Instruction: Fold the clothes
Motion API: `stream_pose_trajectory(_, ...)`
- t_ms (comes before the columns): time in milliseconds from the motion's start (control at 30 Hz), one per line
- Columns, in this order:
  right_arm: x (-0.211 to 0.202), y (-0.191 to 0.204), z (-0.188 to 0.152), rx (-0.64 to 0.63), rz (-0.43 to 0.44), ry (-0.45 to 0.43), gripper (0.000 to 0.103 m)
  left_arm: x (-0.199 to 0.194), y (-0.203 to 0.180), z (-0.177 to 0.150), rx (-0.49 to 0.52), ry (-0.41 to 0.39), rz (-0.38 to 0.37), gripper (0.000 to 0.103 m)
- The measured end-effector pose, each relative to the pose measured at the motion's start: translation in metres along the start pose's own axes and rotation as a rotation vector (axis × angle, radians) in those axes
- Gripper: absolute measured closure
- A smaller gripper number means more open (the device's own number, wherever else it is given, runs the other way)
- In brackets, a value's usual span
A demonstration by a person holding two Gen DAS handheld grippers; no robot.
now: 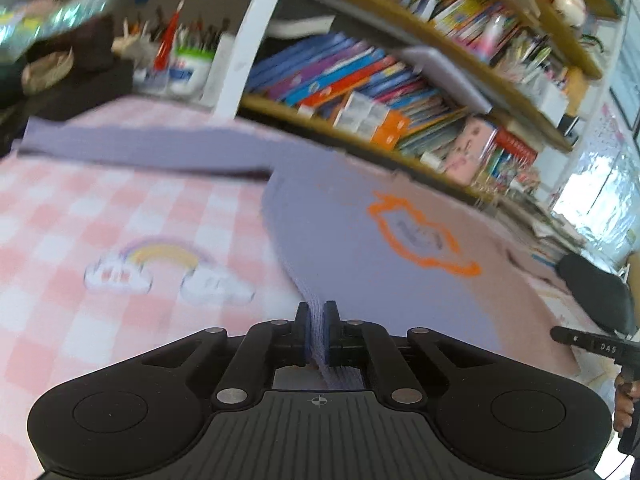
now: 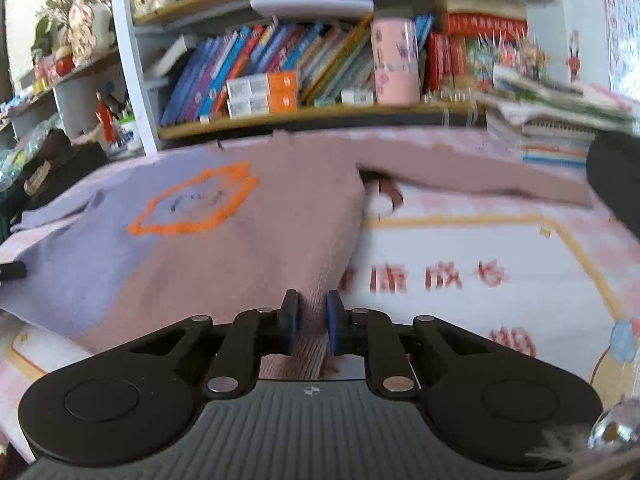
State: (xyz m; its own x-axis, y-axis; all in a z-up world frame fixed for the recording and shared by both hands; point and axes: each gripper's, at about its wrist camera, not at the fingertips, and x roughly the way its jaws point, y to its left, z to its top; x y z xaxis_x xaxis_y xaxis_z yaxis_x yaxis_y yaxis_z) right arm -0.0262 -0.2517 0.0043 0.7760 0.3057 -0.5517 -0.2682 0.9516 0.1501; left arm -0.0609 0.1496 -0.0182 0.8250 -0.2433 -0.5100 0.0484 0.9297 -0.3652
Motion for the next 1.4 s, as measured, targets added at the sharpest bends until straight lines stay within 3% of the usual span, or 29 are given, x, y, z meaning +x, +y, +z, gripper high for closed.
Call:
stream_pose_trajectory(433, 0.0, 0.008, -0.002, -0.028, 0.036, 0.016, 0.09, -0.007, 0.004, 0.001, 0.009, -0.012, 0.031, 0.098)
stream_pose_trajectory(1133, 0.0, 0.003, -0.002, -0.025, 0.019, 0.014, 0.086, -0.003, 0.0, 0.0, 0.026, 0.006, 0.032, 0.097)
stream_pose_trajectory(1167, -0.002, 0.003, -0.001, -0.028, 0.013, 0.007, 0.084, -0.003, -0.001, 0.001, 0.032, 0.007, 0.036, 0.094)
stream_pose_trajectory(1233, -0.006, 0.002, 0.001, -0.035, -0.003, -0.011, 0.071, -0.008, -0.003, 0.003, 0.053, -0.012, 0.066, 0.088)
stream_pose_trajectory(1300, -0.011, 0.002, 0.005, -0.041, -0.014, -0.036, 0.055, -0.016, -0.003, 0.007, 0.067, -0.048, 0.104, 0.062)
stream_pose_trajectory(1367, -0.018, 0.002, 0.009, -0.05, -0.014, -0.068, 0.048, -0.024, -0.002, 0.011, 0.071, -0.091, 0.129, 0.048)
stream_pose_trajectory(1400, -0.02, 0.004, 0.011, -0.056, -0.013, -0.081, 0.043, -0.027, -0.001, 0.013, 0.07, -0.103, 0.132, 0.047)
